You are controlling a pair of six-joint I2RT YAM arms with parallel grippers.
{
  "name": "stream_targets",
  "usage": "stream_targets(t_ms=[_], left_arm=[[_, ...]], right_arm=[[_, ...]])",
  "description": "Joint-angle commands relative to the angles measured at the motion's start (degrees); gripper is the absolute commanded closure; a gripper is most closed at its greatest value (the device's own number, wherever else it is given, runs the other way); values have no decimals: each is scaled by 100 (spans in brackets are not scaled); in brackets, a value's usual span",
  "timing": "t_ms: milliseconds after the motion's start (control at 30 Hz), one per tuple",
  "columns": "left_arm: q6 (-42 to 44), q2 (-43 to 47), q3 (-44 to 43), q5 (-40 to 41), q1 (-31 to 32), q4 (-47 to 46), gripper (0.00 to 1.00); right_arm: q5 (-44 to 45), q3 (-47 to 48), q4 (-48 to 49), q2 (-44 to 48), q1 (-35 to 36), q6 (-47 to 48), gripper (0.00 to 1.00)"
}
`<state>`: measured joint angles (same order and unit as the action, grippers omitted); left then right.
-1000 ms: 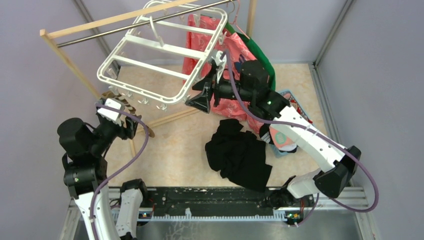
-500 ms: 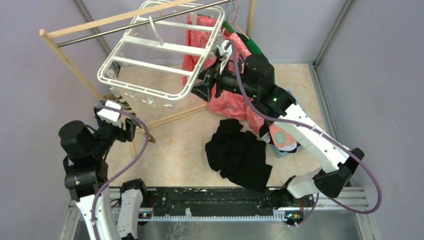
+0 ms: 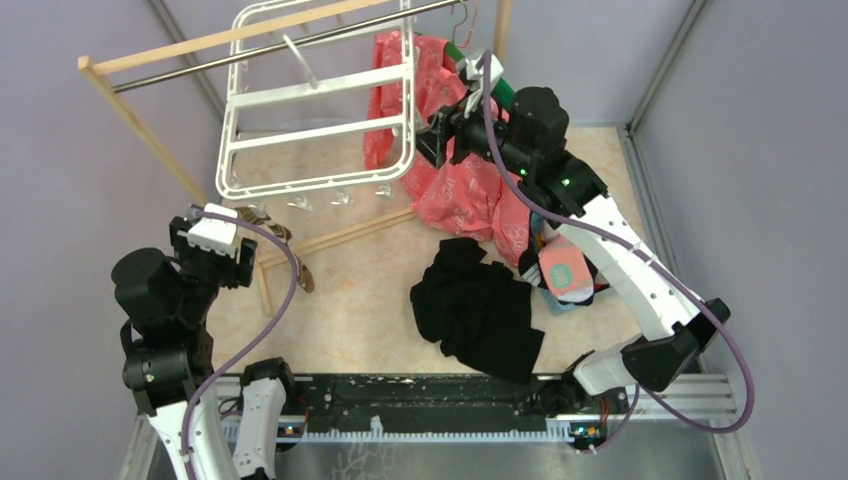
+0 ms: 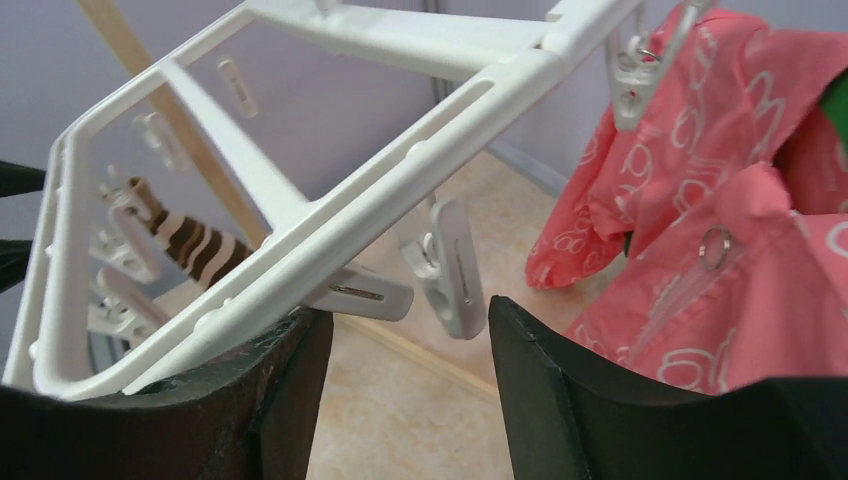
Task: Remove the socks clipped to the hanger
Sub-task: Adjust the hanger on the clothesline.
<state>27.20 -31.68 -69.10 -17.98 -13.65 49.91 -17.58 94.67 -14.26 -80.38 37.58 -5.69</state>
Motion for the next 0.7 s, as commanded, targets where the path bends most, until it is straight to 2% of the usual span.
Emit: stream_targets(t_ms=[0, 200, 433, 567, 667], left_arm=[[351, -98, -273, 298, -31, 181, 26], [542, -198, -432, -324, -21, 660, 20], [417, -183, -298, -605, -22, 575, 16], [207, -212, -227, -1580, -14, 436, 14], [-135, -189, 39, -2718, -10, 69, 14]], right_arm=[[332, 444, 270, -122, -126, 159, 41], [352, 604, 248, -263, -416, 147, 42], [237, 786, 130, -363, -644, 172, 42], [115, 754, -14, -339, -682, 255, 42], [78, 596, -71, -244, -690, 363, 42]])
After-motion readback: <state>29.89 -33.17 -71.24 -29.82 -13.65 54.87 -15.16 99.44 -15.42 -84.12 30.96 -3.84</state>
